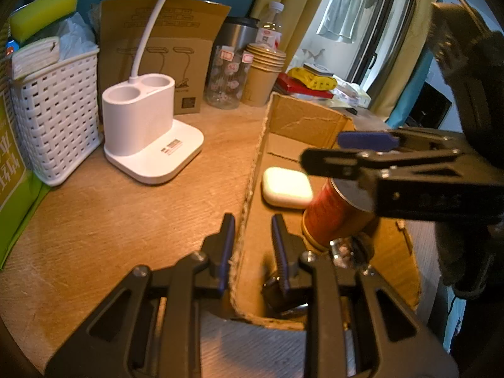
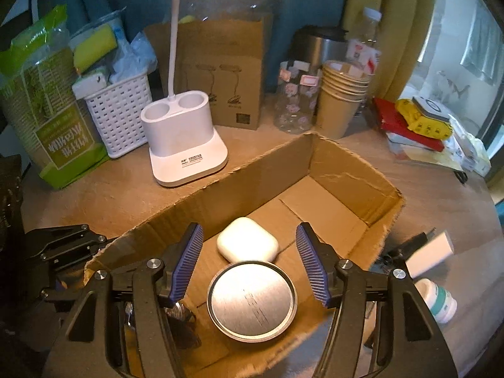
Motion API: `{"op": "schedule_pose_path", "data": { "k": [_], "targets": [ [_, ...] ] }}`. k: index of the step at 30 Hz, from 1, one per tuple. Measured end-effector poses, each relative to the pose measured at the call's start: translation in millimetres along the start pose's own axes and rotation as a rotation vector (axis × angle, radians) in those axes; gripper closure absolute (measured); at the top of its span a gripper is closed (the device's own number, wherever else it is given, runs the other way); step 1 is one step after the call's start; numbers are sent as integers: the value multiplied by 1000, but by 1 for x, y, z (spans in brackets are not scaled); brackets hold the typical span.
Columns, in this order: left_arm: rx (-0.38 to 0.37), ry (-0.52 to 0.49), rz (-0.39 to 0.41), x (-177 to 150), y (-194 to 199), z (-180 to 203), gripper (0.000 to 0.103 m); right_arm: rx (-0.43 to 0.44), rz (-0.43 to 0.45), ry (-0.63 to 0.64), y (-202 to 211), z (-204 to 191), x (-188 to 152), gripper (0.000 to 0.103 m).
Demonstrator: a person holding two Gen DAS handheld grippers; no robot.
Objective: Organize rigid objects
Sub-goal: 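Lower the white earbud case into the box and open the right tool, then move the right tool back to the white pill bottle and grasp it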
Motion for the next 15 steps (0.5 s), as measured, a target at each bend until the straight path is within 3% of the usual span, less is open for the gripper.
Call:
{"op": "schedule_pose_path", "data": {
  "k": [15],
  "targets": [
    [0, 0, 0, 0, 0, 0, 77, -94, 88, -167, 46, 53, -57, 33]
  ]
}}
Point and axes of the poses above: each gripper's, at about its wrist camera, not at the fingertips, and y roughly against the way its jaws point, z to its right, x to its top, the point moved 4 cm from there along -y, roughly the way its jaws point, and after that the axes turned 10 degrees about -z, right-handed, at the moved point
